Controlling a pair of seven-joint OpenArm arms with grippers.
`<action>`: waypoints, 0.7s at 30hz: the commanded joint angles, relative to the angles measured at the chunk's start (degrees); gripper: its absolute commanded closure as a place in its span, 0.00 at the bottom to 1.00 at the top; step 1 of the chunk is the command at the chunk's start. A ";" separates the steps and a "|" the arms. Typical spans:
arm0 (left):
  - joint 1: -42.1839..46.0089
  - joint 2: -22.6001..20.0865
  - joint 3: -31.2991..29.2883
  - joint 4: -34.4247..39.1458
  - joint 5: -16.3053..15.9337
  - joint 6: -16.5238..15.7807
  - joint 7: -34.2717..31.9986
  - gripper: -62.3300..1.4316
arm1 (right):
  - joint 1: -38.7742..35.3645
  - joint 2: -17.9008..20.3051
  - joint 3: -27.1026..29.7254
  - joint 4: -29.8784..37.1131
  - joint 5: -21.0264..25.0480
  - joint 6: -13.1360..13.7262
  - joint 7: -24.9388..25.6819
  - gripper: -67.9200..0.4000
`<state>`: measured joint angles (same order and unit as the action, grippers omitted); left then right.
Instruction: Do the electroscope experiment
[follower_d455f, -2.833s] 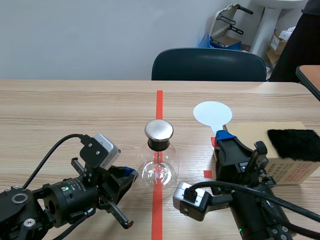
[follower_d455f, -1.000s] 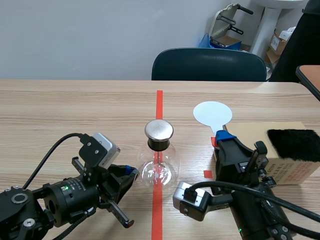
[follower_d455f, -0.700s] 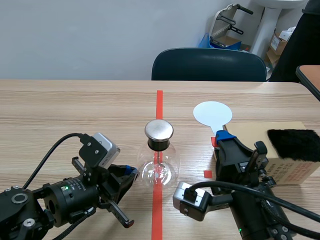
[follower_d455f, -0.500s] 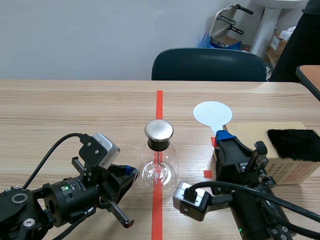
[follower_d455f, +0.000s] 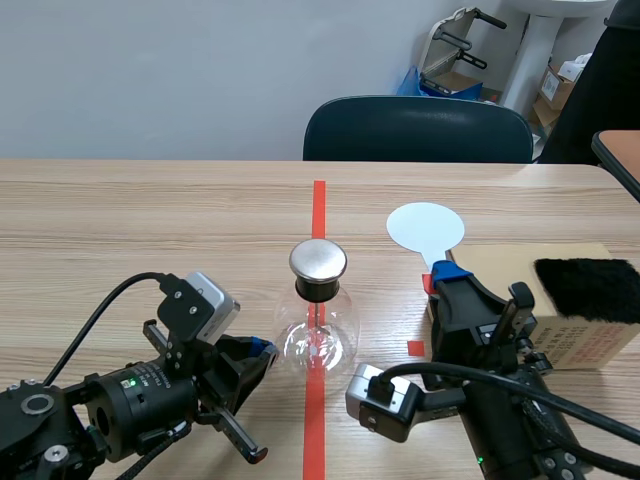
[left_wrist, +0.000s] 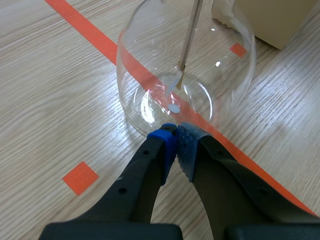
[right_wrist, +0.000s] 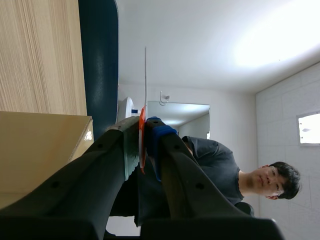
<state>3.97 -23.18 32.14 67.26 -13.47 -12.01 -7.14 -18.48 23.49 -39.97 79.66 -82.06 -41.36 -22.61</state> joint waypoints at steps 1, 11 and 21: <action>-0.02 0.09 0.00 1.03 -0.37 -0.13 -0.83 0.95 | 0.37 0.31 0.20 1.29 -0.24 -3.50 -0.42 0.97; -0.02 0.09 0.00 1.05 -0.37 -0.15 -1.73 0.95 | 0.37 0.31 0.20 1.29 -0.24 -3.50 -0.39 0.97; 0.79 -1.31 -0.02 3.61 -0.37 -0.13 -2.54 0.95 | 0.37 0.33 0.20 1.29 -0.24 -3.50 -0.39 0.97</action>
<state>4.45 -24.05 32.14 69.19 -13.47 -12.01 -8.78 -18.48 23.49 -39.97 79.66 -82.04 -41.36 -22.61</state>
